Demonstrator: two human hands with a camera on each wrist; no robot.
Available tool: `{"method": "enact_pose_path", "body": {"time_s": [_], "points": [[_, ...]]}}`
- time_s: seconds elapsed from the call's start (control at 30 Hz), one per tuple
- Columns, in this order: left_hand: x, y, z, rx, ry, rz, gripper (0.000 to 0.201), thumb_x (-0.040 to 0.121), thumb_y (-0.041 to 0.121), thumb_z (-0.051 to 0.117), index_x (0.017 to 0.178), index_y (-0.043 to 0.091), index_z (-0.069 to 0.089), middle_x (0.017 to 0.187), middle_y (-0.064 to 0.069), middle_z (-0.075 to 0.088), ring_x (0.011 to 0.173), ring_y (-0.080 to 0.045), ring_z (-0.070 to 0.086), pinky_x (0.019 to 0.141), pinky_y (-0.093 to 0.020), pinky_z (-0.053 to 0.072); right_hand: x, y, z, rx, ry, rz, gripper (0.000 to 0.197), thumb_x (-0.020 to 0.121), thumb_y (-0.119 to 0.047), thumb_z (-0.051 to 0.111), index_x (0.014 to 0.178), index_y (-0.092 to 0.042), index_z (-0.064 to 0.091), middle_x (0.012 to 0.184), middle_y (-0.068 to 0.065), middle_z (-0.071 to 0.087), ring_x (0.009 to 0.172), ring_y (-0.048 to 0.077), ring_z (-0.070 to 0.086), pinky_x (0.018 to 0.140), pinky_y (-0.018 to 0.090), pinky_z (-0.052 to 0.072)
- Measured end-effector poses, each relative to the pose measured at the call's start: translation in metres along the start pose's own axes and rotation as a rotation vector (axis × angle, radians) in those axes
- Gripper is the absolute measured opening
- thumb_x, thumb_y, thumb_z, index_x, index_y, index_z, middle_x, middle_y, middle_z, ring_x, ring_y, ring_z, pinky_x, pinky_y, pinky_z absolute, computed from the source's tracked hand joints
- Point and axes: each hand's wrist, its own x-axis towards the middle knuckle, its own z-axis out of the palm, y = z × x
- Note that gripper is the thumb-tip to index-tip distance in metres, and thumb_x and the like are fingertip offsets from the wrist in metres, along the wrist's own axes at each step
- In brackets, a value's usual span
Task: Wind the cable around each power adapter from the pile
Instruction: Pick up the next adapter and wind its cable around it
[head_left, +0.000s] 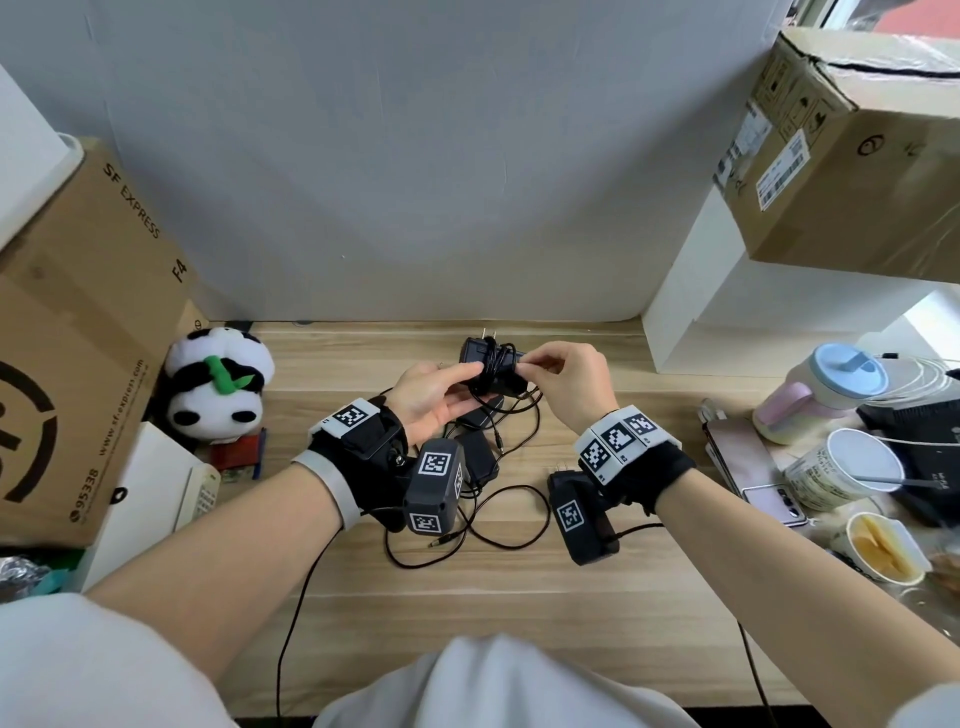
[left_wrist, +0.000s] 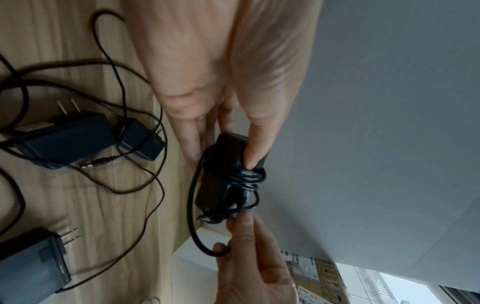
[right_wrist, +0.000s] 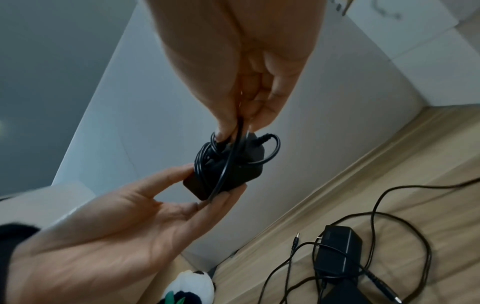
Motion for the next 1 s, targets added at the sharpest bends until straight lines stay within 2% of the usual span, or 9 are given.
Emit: {"method": "enact_pose_path", "body": {"time_s": [0.17,0.3,0.4,0.57,0.7,0.8,0.87,0.93,1.0], "points": [[0.000,0.003,-0.004,0.002,-0.004,-0.038,0.030,0.089,0.000,0.057,0.115,-0.013,0.054,0.101,-0.022,0.065,0.090,-0.029,0.067,0.079,-0.031,0.057,-0.002,0.000,0.004,0.057,-0.001,-0.012,0.006,0.082,-0.014,0.069,0.085,-0.012,0.074,0.079,-0.004,0.068,0.067,0.001,0.056,0.062,0.003,0.043],[0.000,0.003,-0.007,0.006,-0.014,-0.035,0.018,0.087,-0.002,0.059,0.104,-0.009,0.060,0.099,-0.020,0.068,0.087,-0.025,0.070,0.082,-0.032,0.057,-0.004,0.002,0.005,0.039,-0.037,-0.015,0.009,0.081,-0.009,0.069,0.089,-0.010,0.074,0.079,-0.005,0.065,0.069,-0.001,0.056,0.061,-0.001,0.040],[-0.001,0.001,-0.003,0.024,-0.030,-0.057,0.011,0.087,-0.004,0.058,0.097,-0.007,0.062,0.094,-0.019,0.070,0.089,-0.027,0.069,0.080,-0.031,0.057,-0.002,0.001,0.008,0.039,0.002,0.018,0.010,0.081,-0.009,0.069,0.089,-0.011,0.075,0.083,-0.003,0.069,0.074,0.007,0.059,0.062,0.002,0.041],[-0.002,0.002,0.002,0.029,-0.048,-0.079,0.020,0.087,-0.005,0.057,0.106,-0.011,0.060,0.101,-0.022,0.068,0.082,-0.030,0.071,0.077,-0.030,0.058,0.001,-0.001,0.014,0.093,0.067,0.011,0.009,0.080,-0.010,0.070,0.087,-0.012,0.076,0.086,0.001,0.072,0.073,0.008,0.059,0.066,0.008,0.043],[-0.002,0.005,0.001,0.074,-0.037,-0.079,0.025,0.087,-0.003,0.058,0.111,-0.009,0.058,0.107,-0.023,0.066,0.086,-0.031,0.069,0.081,-0.031,0.057,0.000,0.003,0.011,0.146,0.004,-0.009,0.013,0.082,-0.007,0.067,0.092,-0.013,0.075,0.091,-0.001,0.073,0.086,0.011,0.065,0.081,0.023,0.051],[-0.002,0.007,0.003,0.115,-0.019,-0.083,0.029,0.087,-0.004,0.058,0.116,-0.009,0.056,0.110,-0.024,0.065,0.087,-0.029,0.067,0.075,-0.029,0.059,-0.002,0.006,0.011,0.241,-0.019,0.022,0.017,0.081,-0.005,0.068,0.089,-0.019,0.063,0.079,-0.009,0.068,0.078,0.005,0.065,0.075,0.019,0.051],[-0.004,0.005,0.005,0.162,-0.007,-0.090,0.029,0.087,-0.004,0.058,0.115,-0.009,0.055,0.112,-0.024,0.063,0.088,-0.029,0.066,0.071,-0.027,0.059,-0.002,0.006,0.012,0.317,0.000,0.051,0.022,0.080,-0.002,0.067,0.085,-0.020,0.054,0.078,-0.005,0.068,0.076,0.004,0.065,0.073,0.016,0.052],[-0.003,0.003,0.006,0.176,0.016,-0.083,0.029,0.086,-0.003,0.059,0.115,-0.009,0.056,0.112,-0.025,0.063,0.087,-0.030,0.066,0.069,-0.026,0.059,-0.002,0.004,0.013,0.320,-0.001,0.044,0.019,0.083,-0.003,0.063,0.087,-0.019,0.054,0.083,0.000,0.069,0.077,0.003,0.065,0.072,0.014,0.052],[-0.002,0.001,0.007,0.171,0.051,-0.069,0.028,0.085,-0.003,0.060,0.113,-0.009,0.057,0.111,-0.026,0.064,0.084,-0.029,0.066,0.067,-0.025,0.059,-0.001,0.002,0.012,0.276,-0.036,0.027,0.012,0.088,-0.008,0.058,0.094,-0.018,0.058,0.085,0.000,0.070,0.077,0.006,0.065,0.071,0.019,0.052]]}}
